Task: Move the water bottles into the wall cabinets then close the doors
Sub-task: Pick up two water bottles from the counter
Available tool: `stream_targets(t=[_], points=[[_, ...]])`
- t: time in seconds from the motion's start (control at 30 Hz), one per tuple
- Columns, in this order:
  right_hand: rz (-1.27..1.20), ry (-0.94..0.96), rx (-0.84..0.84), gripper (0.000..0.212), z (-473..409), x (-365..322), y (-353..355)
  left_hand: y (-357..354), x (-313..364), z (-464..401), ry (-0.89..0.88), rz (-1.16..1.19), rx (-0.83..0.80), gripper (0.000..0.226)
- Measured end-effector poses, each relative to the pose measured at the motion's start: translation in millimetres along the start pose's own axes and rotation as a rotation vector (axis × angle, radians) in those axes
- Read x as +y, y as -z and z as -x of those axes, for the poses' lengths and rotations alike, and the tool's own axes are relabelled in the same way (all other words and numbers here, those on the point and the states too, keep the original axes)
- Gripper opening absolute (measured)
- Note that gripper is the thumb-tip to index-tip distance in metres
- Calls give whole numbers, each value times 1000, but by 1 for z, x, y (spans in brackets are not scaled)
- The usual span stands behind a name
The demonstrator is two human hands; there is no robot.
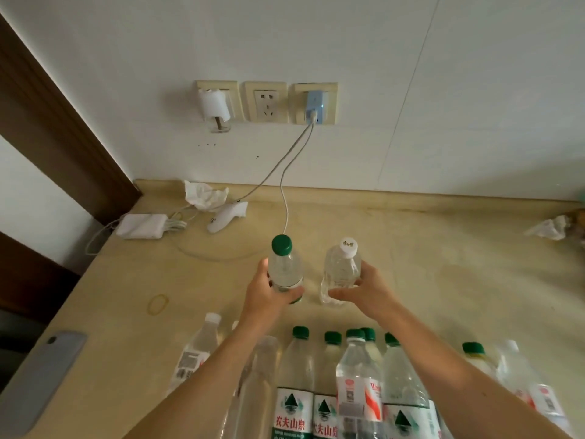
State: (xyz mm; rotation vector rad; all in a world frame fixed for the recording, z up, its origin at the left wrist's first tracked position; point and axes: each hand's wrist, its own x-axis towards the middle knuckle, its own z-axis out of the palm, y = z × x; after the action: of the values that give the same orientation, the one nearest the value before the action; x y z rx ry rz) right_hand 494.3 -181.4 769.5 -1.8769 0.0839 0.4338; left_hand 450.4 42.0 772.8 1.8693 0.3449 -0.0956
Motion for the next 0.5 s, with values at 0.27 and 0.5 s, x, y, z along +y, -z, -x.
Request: stream_targets(t=[0.27, 0.5], points=[[-183, 8, 204, 46, 39, -24, 1, 15, 11, 6, -128, 85, -56, 55], [-238, 215, 399, 47, 114, -105, 13, 35, 109, 28, -406, 173, -201, 54]])
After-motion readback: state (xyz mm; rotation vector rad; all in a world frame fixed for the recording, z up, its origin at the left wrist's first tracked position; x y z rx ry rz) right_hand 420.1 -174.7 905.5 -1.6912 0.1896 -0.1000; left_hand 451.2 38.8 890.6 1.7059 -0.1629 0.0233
